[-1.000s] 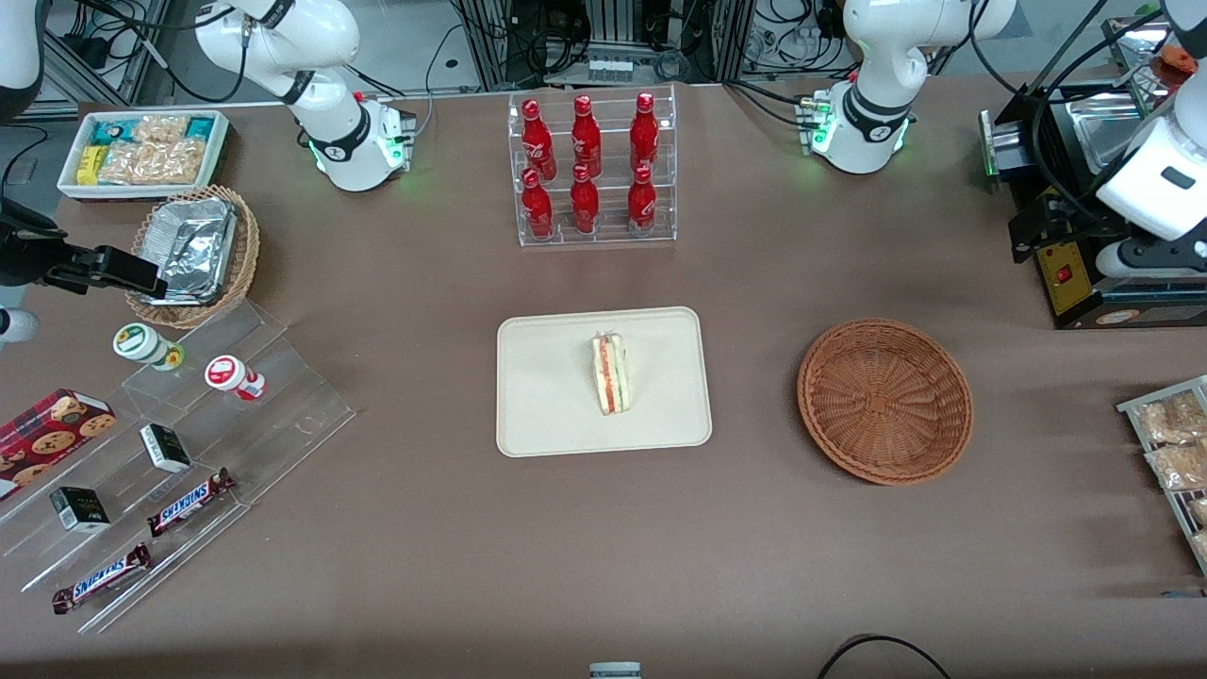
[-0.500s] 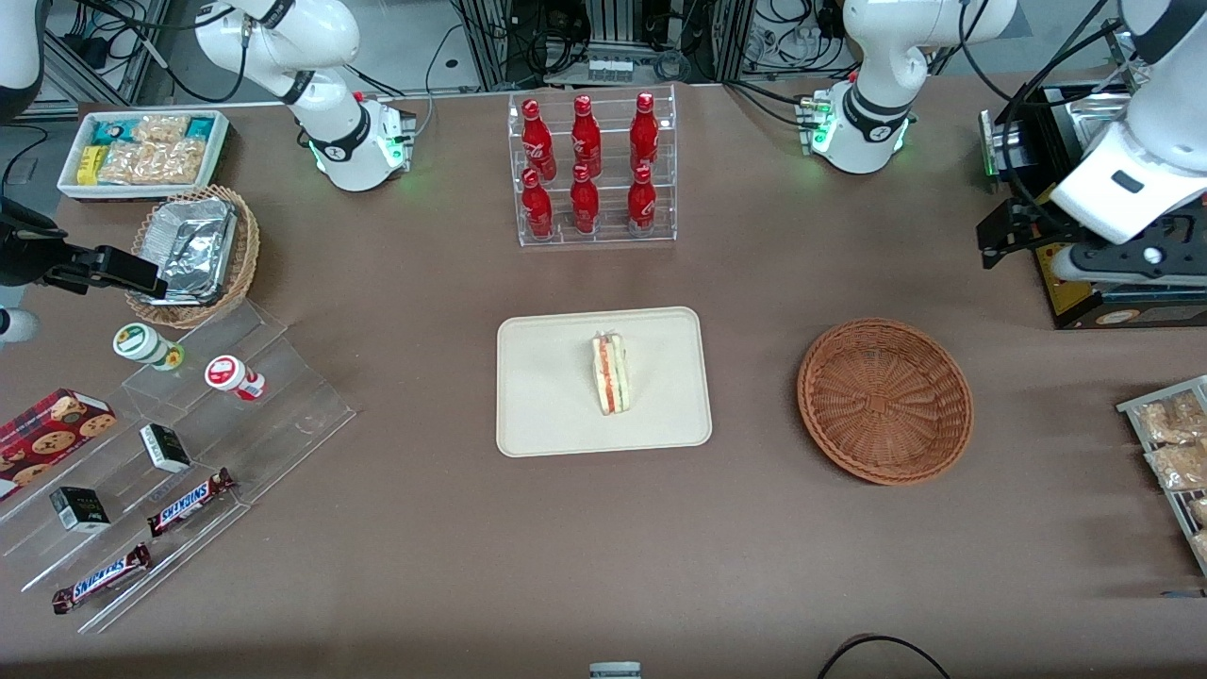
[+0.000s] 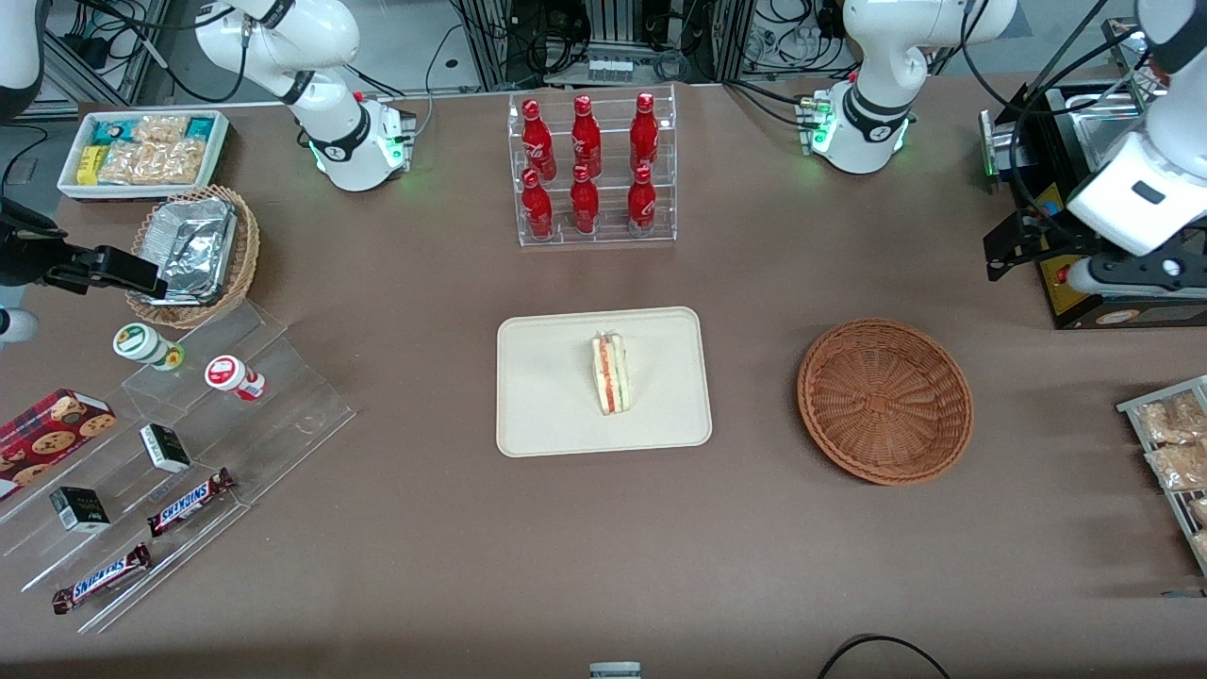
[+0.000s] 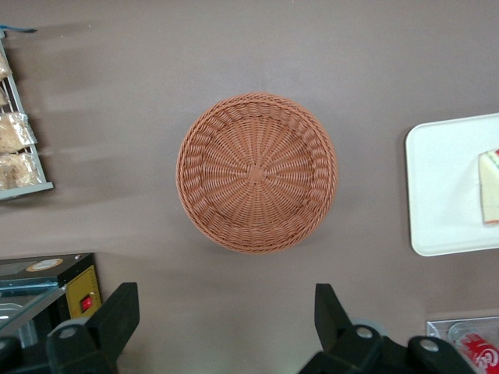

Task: Place sandwich from basket to tray

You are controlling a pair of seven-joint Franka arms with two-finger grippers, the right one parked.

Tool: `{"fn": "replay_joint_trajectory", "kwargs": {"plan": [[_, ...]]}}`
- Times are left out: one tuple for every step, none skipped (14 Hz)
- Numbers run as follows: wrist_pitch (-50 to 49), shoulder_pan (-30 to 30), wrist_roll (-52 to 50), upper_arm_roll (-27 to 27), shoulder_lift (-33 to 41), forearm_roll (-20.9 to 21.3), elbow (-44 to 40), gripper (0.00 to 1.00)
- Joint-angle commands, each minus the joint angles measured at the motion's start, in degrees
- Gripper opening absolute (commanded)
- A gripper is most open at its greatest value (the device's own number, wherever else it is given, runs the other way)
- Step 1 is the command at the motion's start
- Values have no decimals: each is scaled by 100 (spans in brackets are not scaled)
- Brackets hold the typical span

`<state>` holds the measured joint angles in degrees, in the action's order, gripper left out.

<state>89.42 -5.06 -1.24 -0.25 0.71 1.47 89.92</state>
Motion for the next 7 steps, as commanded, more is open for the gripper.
{"fn": "replay_joint_trajectory", "kwargs": {"plan": [[-65, -12, 18, 122, -27, -112, -167, 99], [-65, -12, 79, 113, -35, -51, -167, 99], [-57, -21, 45, 113, -61, -50, -185, 99], [-56, -21, 44, 113, -79, -50, -220, 99], [-56, -21, 44, 104, -123, -59, -220, 99], [-56, -21, 36, 104, -167, -59, -229, 99], [-48, -21, 44, 104, -202, -59, -264, 99]]}}
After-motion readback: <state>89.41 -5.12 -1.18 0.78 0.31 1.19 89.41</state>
